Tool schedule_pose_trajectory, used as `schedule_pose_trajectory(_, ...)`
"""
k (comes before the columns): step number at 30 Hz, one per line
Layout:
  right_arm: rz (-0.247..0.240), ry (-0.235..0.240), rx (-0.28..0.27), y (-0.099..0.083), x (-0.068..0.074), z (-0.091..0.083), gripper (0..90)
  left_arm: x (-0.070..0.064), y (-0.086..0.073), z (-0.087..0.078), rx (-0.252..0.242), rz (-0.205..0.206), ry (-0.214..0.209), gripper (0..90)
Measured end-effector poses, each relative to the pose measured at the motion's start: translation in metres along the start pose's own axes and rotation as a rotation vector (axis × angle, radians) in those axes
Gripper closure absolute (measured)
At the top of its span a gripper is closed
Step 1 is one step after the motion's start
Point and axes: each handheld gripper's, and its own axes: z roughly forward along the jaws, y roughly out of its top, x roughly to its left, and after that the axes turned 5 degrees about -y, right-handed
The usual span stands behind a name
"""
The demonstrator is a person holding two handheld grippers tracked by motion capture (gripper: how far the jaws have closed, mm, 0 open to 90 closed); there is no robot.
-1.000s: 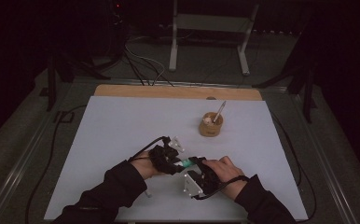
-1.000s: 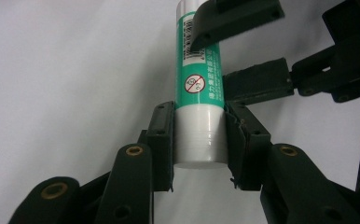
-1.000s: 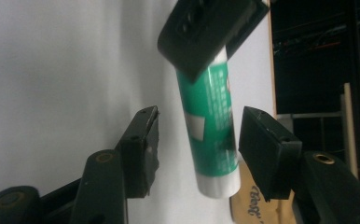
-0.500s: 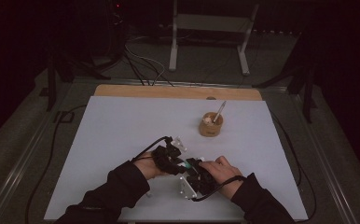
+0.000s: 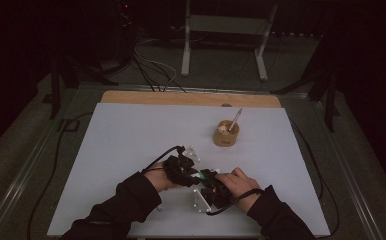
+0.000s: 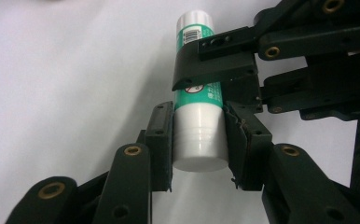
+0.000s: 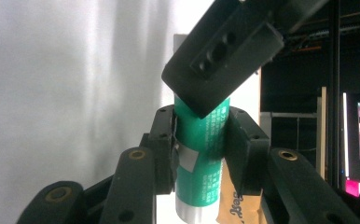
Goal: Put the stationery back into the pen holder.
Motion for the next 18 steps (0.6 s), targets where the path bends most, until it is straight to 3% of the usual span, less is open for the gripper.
schedule_pose_trajectory(3,0.008,-0.013,-0.006,-0.002,-0.003,0.001,65.8,-0.002,-0.003,-0.003,-0.027,0.049,0.011,54.1)
schedule_pose_trajectory(6,0.030,-0.008,0.000,-0.006,-0.006,0.001,65.8,-0.003,-0.006,-0.006,-0.051,0.053,0.021,44.2)
schedule_pose_trajectory(7,0.064,-0.002,0.004,-0.007,-0.007,0.001,65.8,-0.003,-0.008,-0.007,-0.057,0.044,0.021,41.6)
schedule_pose_trajectory(11,0.123,0.008,0.017,-0.013,-0.014,-0.001,65.8,-0.003,-0.013,-0.011,-0.072,0.021,0.032,28.7)
schedule_pose_trajectory(13,0.156,0.011,0.020,-0.016,-0.018,-0.002,65.8,-0.001,-0.016,-0.013,-0.081,0.022,0.007,19.0)
schedule_pose_trajectory(18,0.247,0.034,0.015,-0.022,-0.026,-0.004,65.8,0.001,-0.023,-0.015,-0.105,0.024,0.018,2.5)
